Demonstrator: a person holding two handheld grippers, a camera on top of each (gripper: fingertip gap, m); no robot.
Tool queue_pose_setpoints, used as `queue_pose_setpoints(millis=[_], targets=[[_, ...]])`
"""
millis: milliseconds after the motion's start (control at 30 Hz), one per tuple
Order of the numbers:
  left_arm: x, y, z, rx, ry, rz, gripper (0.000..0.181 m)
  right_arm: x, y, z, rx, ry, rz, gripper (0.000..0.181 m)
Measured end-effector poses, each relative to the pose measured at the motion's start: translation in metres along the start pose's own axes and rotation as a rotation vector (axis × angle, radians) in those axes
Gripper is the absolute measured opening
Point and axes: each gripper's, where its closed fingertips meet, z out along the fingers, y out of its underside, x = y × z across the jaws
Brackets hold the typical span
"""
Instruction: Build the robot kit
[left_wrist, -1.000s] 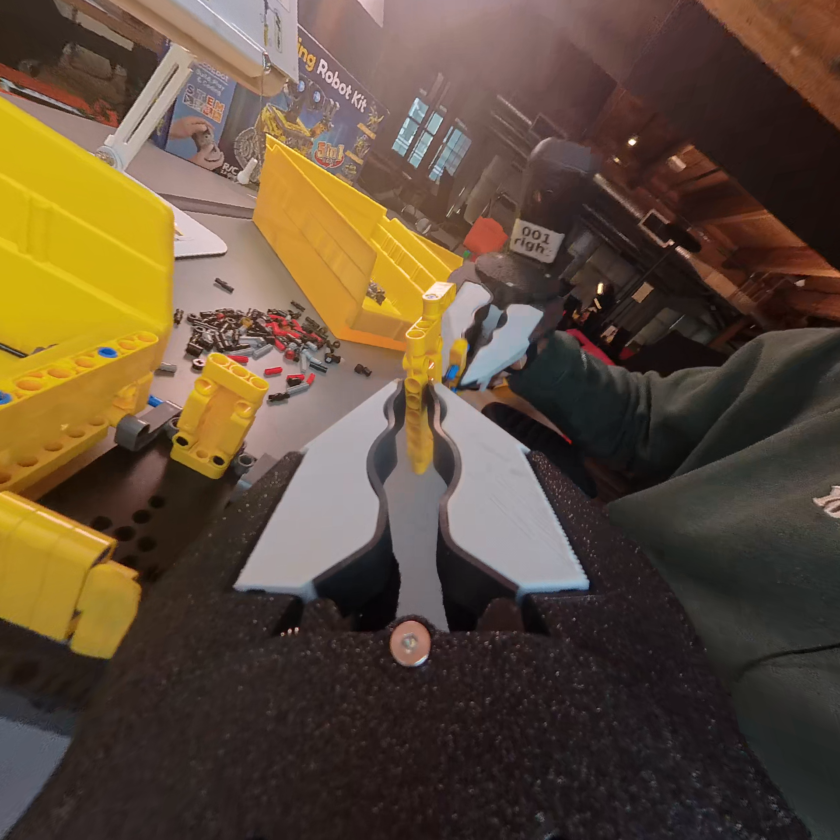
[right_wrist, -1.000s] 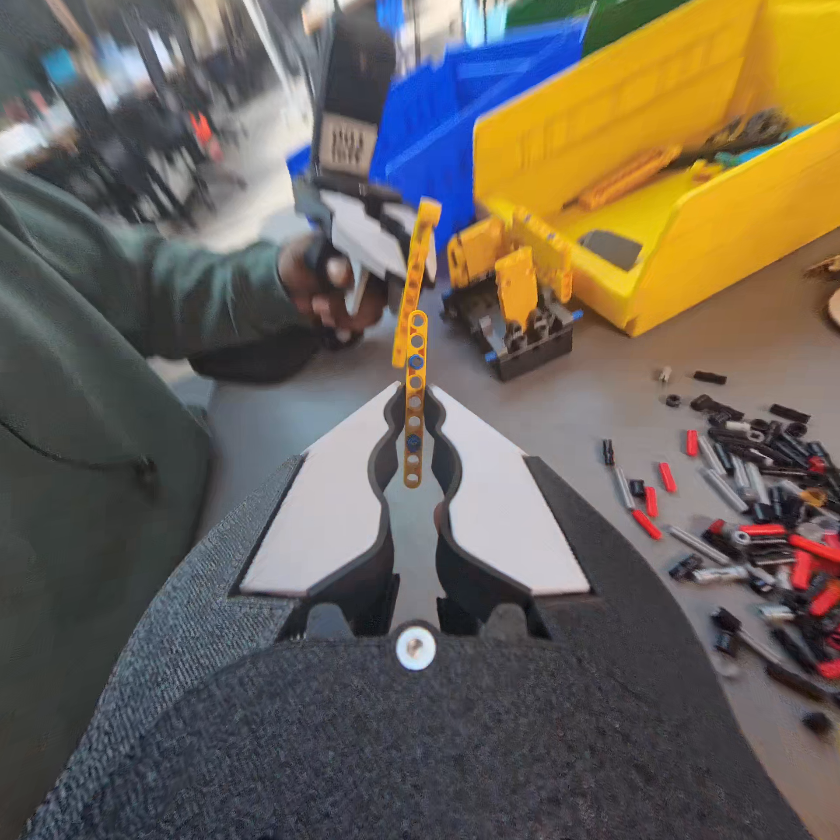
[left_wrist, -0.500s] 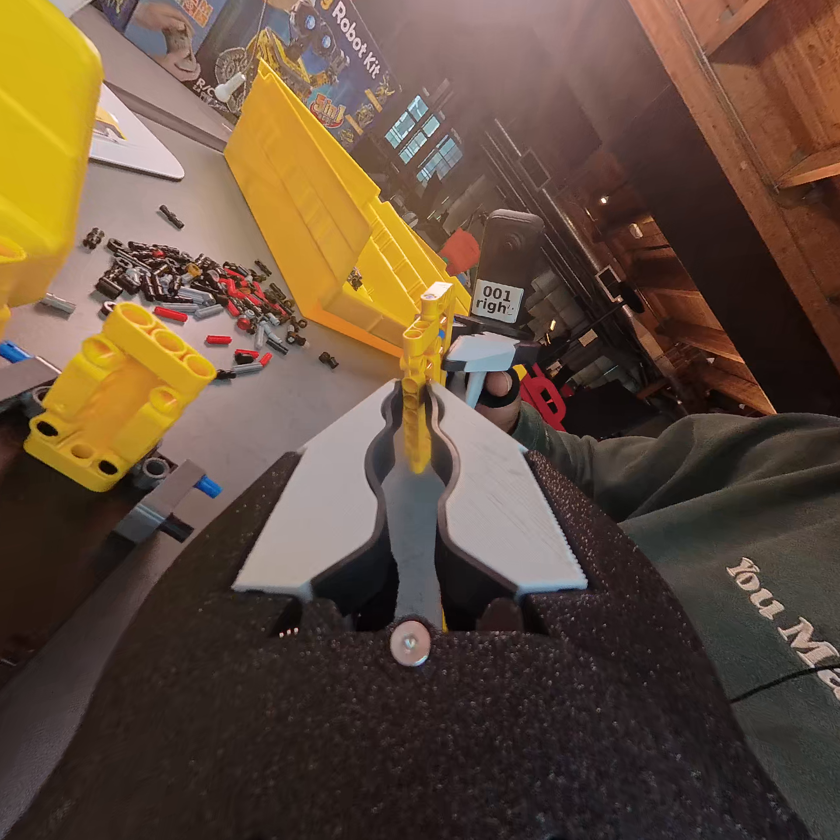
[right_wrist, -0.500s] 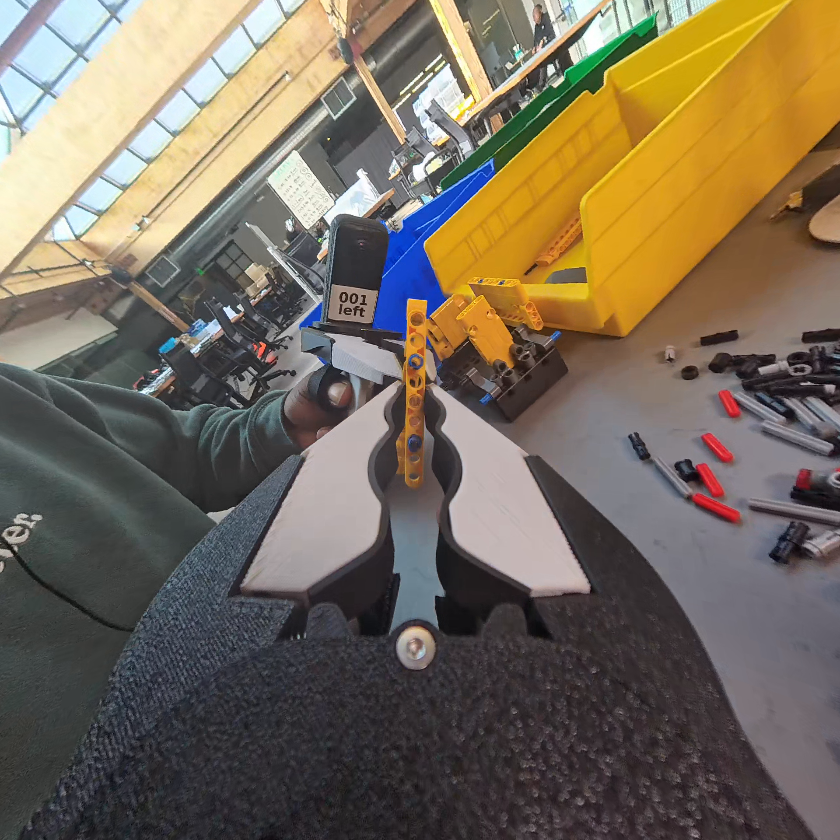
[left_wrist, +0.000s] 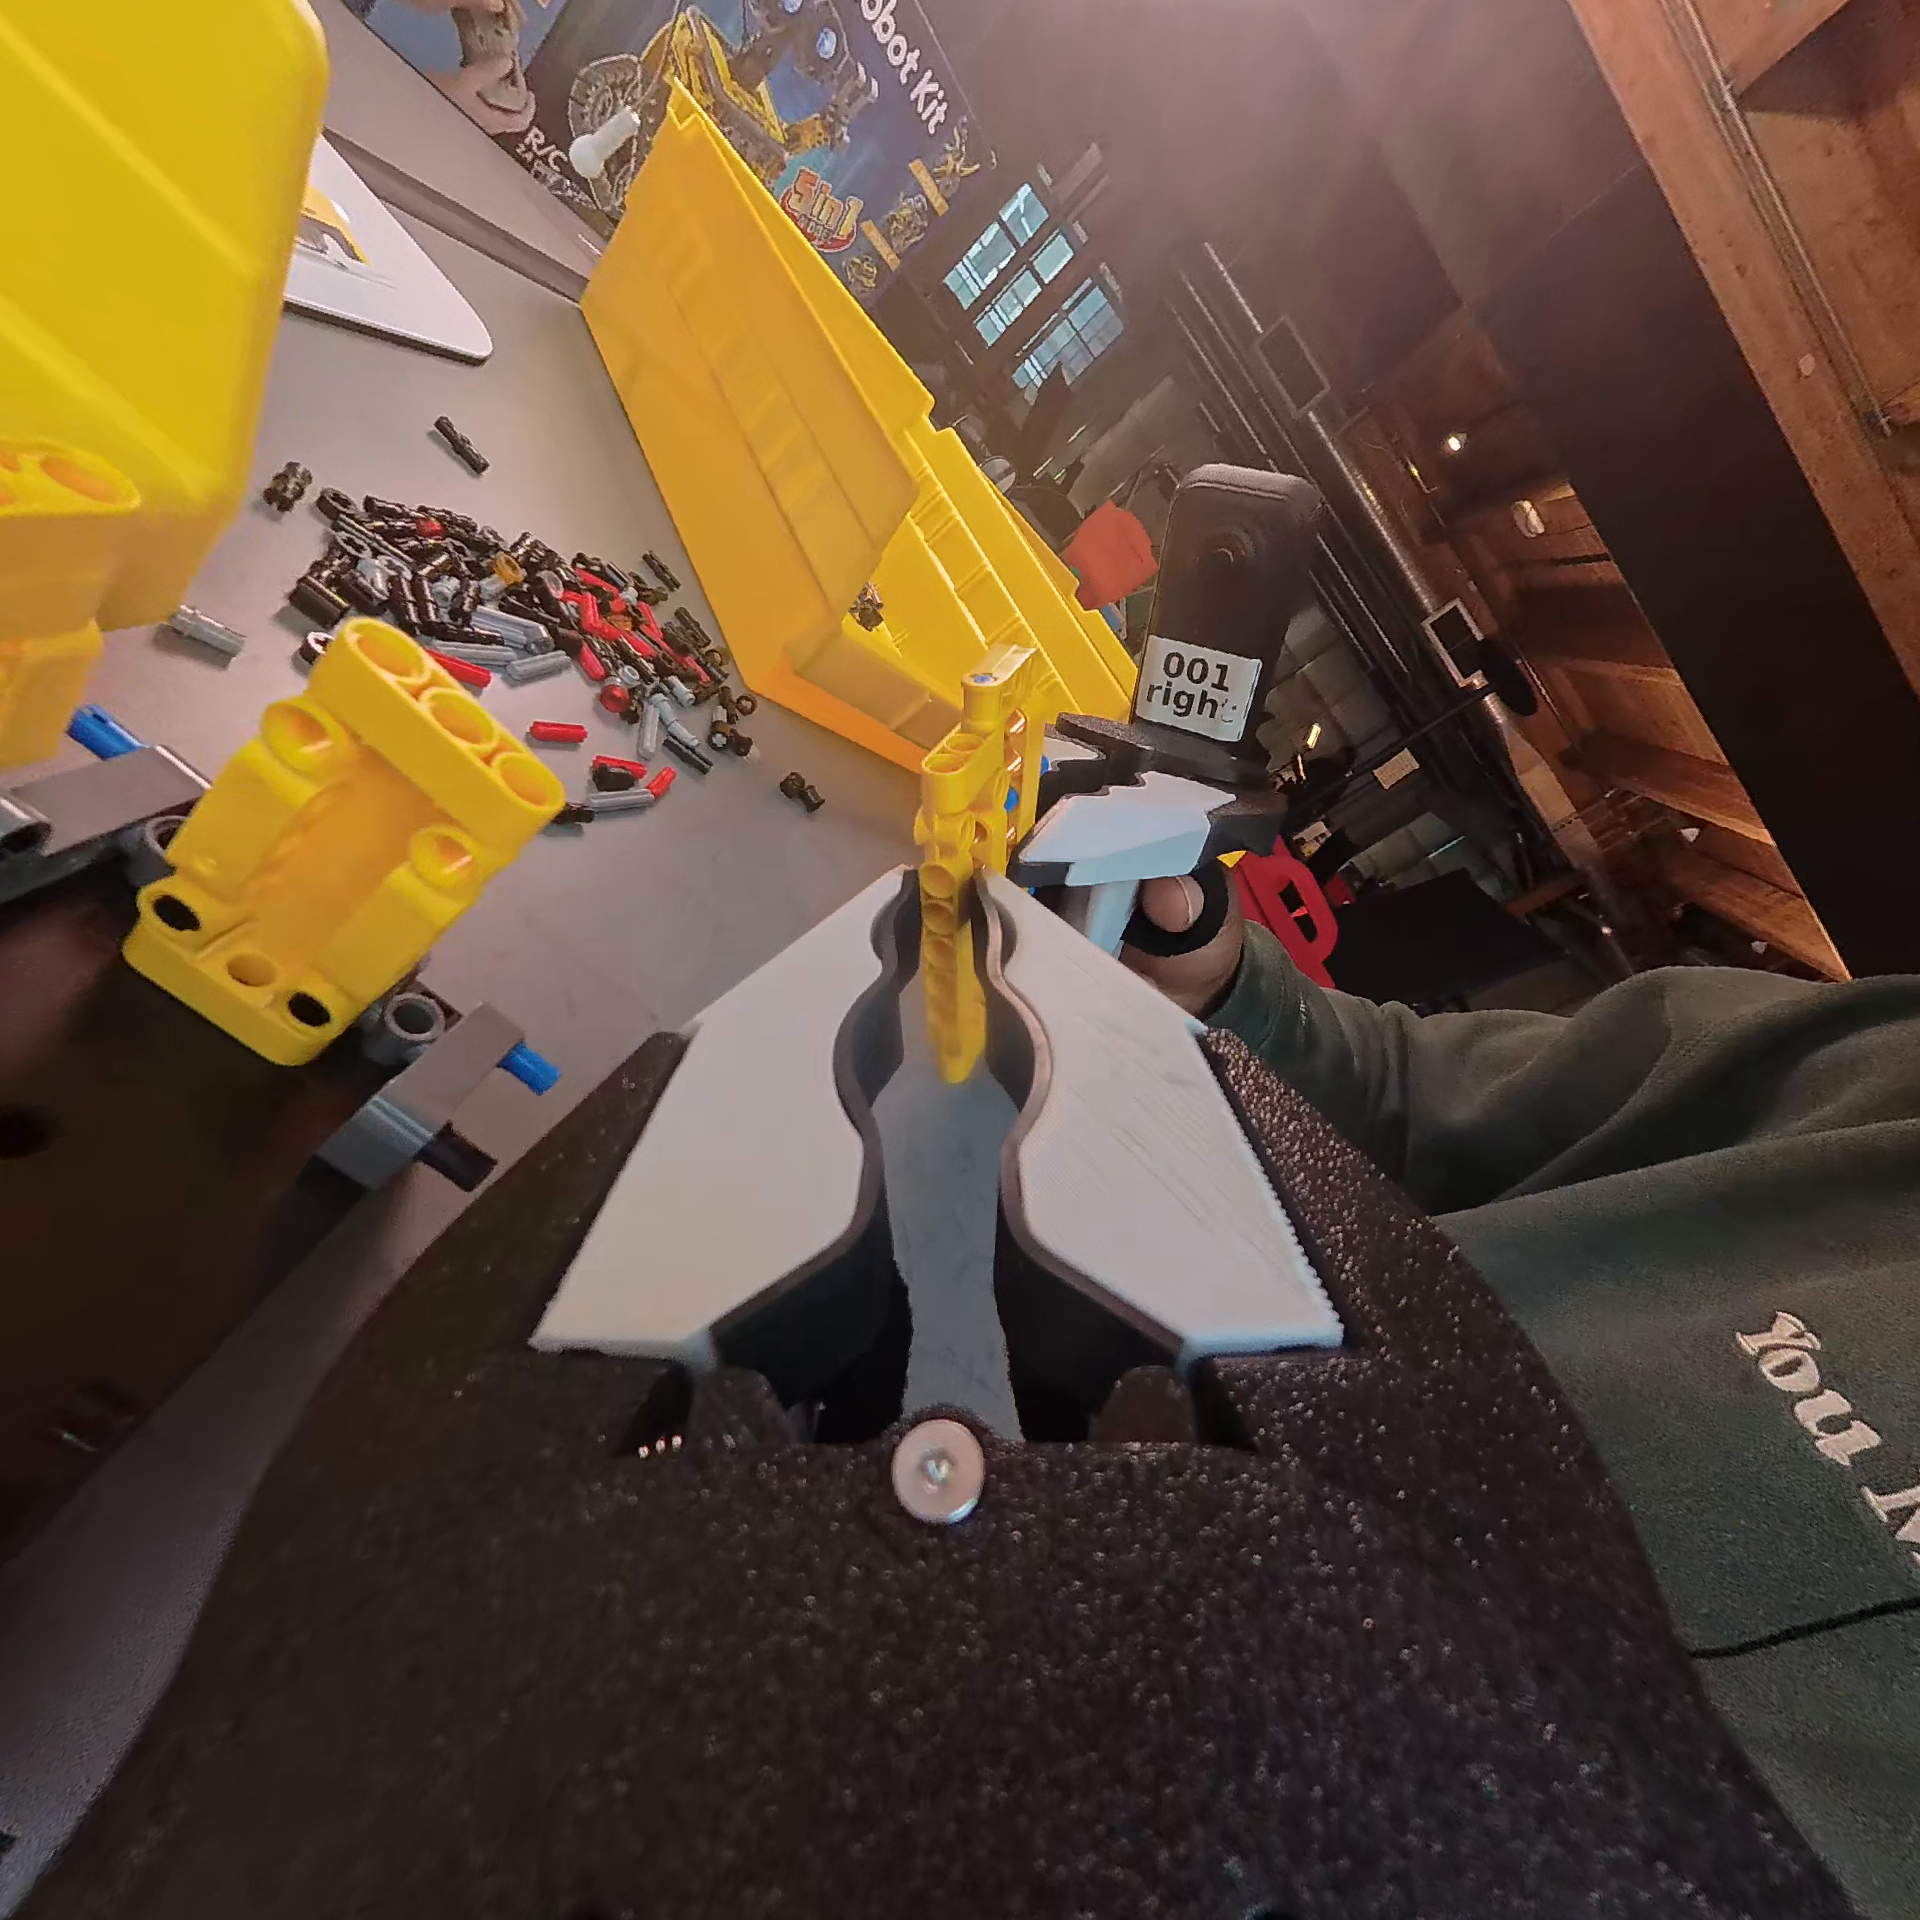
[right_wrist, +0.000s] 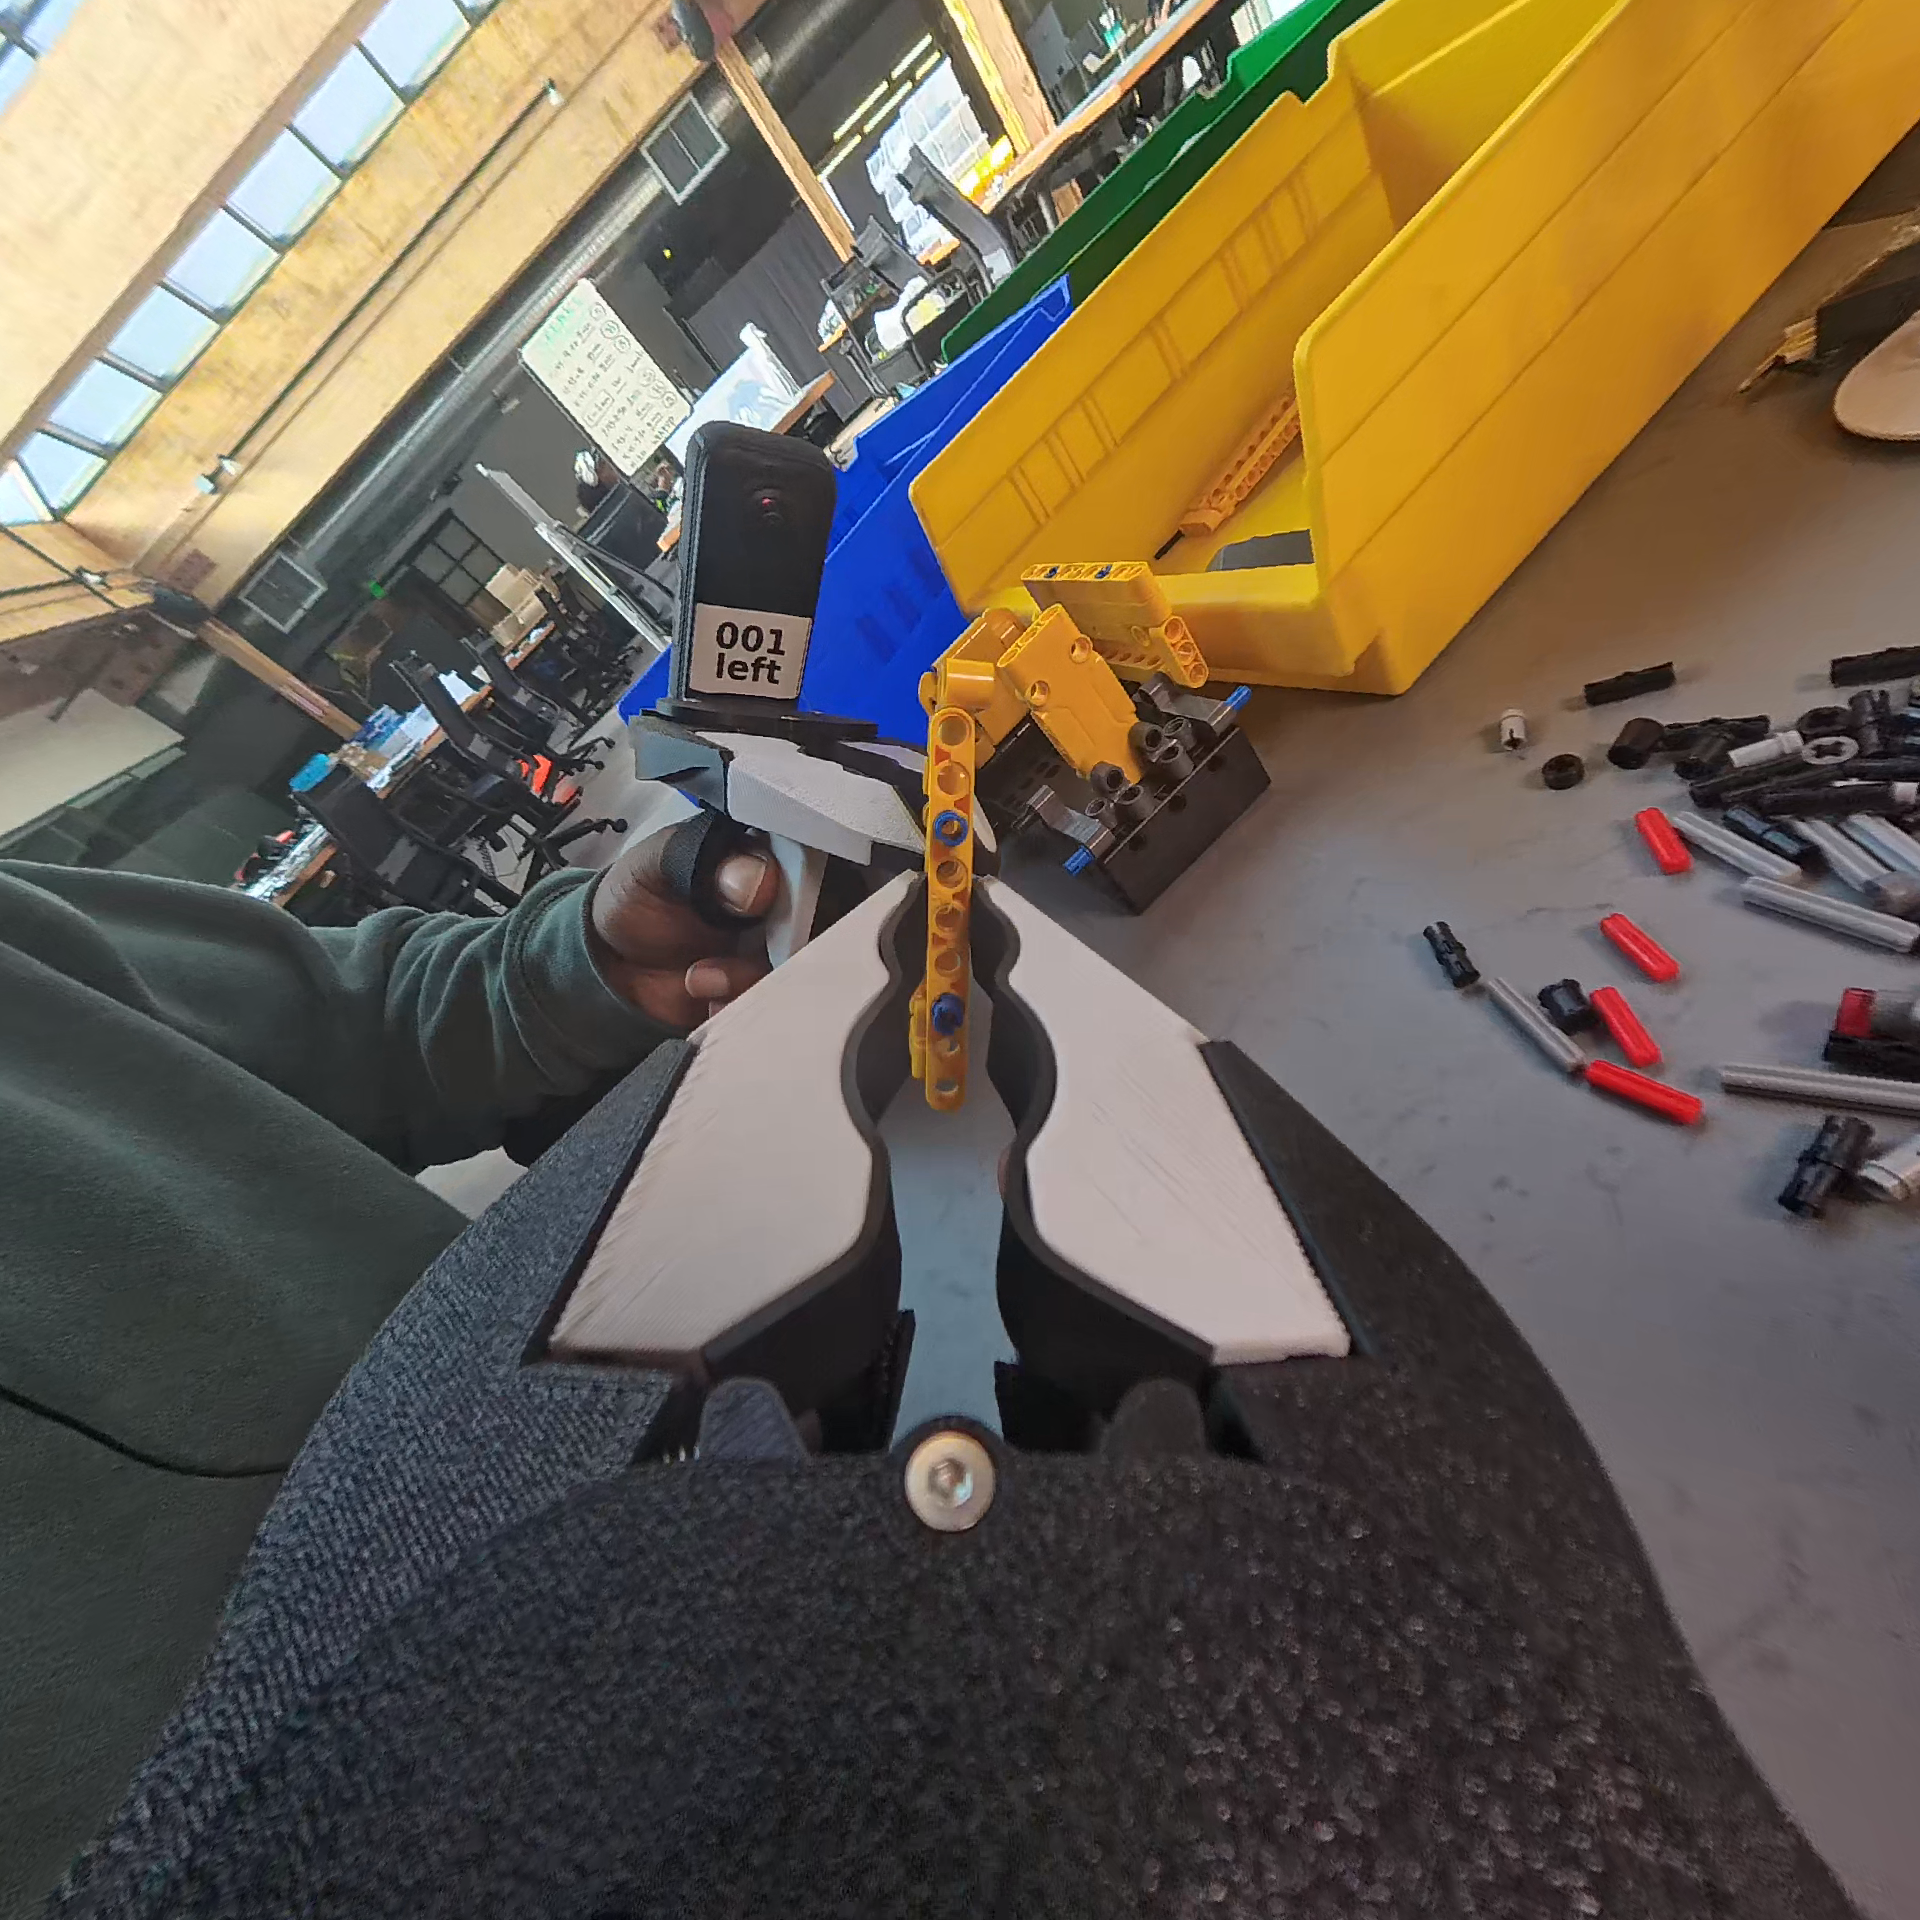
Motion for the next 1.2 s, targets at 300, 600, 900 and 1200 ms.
queue_pose_setpoints(millis=[300,600,900,1200], targets=[[-0.003,0.001,0.000,0.022,0.013,-0.064,0.007,0.003,0.001,0.001,0.029,-0.021,0.070,0.006],[-0.002,-0.006,0.001,0.078,0.024,-0.078,0.007,0.003,-0.008,0.002,0.109,0.005,0.119,0.006],[0.000,-0.014,0.004,0.171,0.049,-0.163,0.007,0.004,-0.016,-0.001,0.196,0.011,0.142,0.006],[0.000,-0.017,0.008,0.227,0.029,-0.160,0.007,0.006,-0.022,-0.003,0.261,-0.006,0.199,0.005]])
